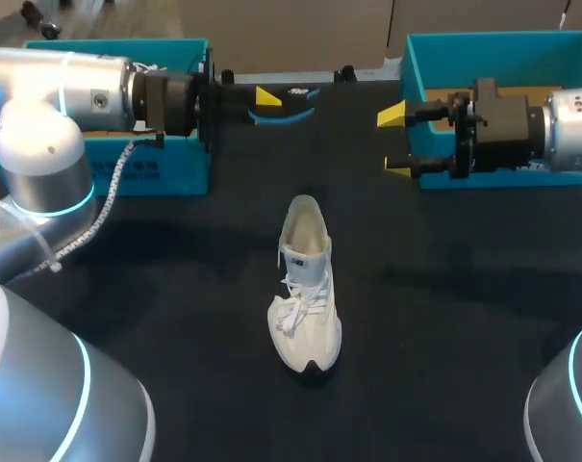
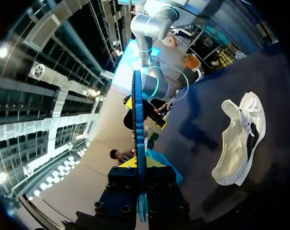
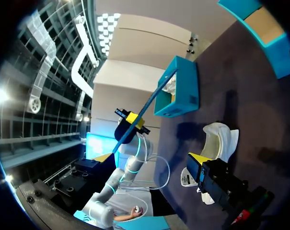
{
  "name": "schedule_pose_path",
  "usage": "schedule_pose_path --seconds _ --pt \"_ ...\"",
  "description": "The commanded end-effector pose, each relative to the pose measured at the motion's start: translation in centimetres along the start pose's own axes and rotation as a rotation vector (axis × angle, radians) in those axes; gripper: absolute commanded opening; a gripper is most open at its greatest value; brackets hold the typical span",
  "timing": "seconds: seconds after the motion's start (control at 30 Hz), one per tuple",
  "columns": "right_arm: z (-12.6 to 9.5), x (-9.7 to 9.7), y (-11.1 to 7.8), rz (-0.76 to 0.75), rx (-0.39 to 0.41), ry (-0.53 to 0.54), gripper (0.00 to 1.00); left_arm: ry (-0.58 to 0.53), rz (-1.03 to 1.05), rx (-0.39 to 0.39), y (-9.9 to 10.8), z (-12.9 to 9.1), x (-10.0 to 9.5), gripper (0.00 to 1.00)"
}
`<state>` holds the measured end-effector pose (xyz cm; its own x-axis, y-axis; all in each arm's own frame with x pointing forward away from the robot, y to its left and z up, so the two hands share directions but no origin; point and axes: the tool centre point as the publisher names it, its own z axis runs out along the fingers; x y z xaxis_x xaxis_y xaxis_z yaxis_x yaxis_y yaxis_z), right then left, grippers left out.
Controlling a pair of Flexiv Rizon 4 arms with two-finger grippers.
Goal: Take the shoe out of the shoebox, open the shoe tongue, remove and reinsert the insole, then place the shoe into the shoebox
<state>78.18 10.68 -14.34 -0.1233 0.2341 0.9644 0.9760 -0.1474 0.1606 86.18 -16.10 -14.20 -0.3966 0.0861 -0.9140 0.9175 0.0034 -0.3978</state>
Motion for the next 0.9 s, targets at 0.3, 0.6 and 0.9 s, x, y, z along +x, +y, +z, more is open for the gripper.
schedule_pose_path --seconds 0.3,0.6,0.9 --pt "0.14 -0.01 -0.03 0.001 -0.001 -0.001 1.00 -0.087 0.843 -0.144 0.46 0.05 0.81 0.00" --pt "0.14 -0.01 -0.03 0.001 -0.001 -0.001 1.00 -0.080 0.713 -0.187 0.40 0.40 1.22 0.00" --pt "0.14 -0.01 -0.03 0.001 -0.001 -0.001 1.00 -0.080 0.713 -0.187 0.40 0.40 1.22 0.00"
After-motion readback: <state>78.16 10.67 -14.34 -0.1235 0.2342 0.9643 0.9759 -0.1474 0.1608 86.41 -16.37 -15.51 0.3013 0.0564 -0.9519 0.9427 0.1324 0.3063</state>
